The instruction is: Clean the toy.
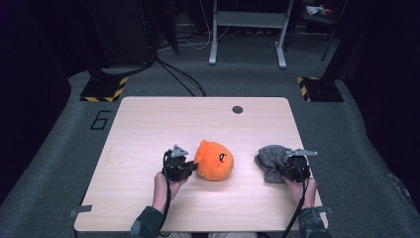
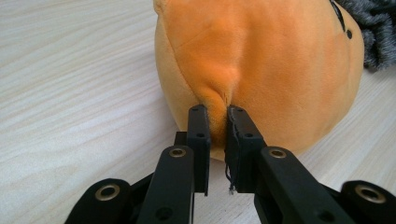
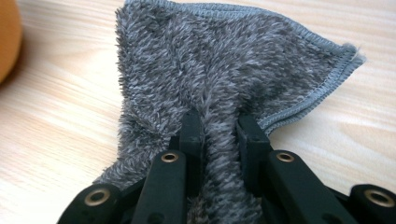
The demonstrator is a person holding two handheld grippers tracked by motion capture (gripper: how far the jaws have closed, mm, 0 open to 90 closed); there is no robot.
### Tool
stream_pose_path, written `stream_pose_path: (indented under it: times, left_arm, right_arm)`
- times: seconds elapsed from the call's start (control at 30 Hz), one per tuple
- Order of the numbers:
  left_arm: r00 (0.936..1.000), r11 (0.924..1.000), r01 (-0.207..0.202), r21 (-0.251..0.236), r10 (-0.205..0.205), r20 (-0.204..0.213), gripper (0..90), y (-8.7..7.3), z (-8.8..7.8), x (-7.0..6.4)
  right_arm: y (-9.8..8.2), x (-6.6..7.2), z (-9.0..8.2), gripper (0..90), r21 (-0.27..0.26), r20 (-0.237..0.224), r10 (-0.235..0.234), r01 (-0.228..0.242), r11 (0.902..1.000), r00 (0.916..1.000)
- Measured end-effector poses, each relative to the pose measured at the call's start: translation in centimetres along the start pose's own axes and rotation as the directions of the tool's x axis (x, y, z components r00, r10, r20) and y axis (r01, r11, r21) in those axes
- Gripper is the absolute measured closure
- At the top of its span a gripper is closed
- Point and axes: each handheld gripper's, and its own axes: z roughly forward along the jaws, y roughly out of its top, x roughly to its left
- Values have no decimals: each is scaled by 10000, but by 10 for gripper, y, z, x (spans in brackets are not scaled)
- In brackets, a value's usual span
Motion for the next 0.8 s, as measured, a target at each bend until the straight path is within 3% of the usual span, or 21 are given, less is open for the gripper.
stream_pose_path:
  times: [0.1, 0.43, 0.8]
  left_arm:
    - [9997, 9997, 222, -72, -222, 102, 808, 1, 0, -1]
    - [9998, 9999, 104, -137, -101, 167, 808, 3, 2, -6]
    - [9995, 9998, 71, -191, -66, 293, 809, 5, 2, -10]
  right_arm:
    - [5, 3, -5, 757, -251, -263, 103, -110, 9996, 9996]
    - [21, 14, -19, 757, -705, -871, -101, 40, 9975, 9962]
    - [41, 25, -29, 757, -1120, -1627, -126, -57, 9937, 9866]
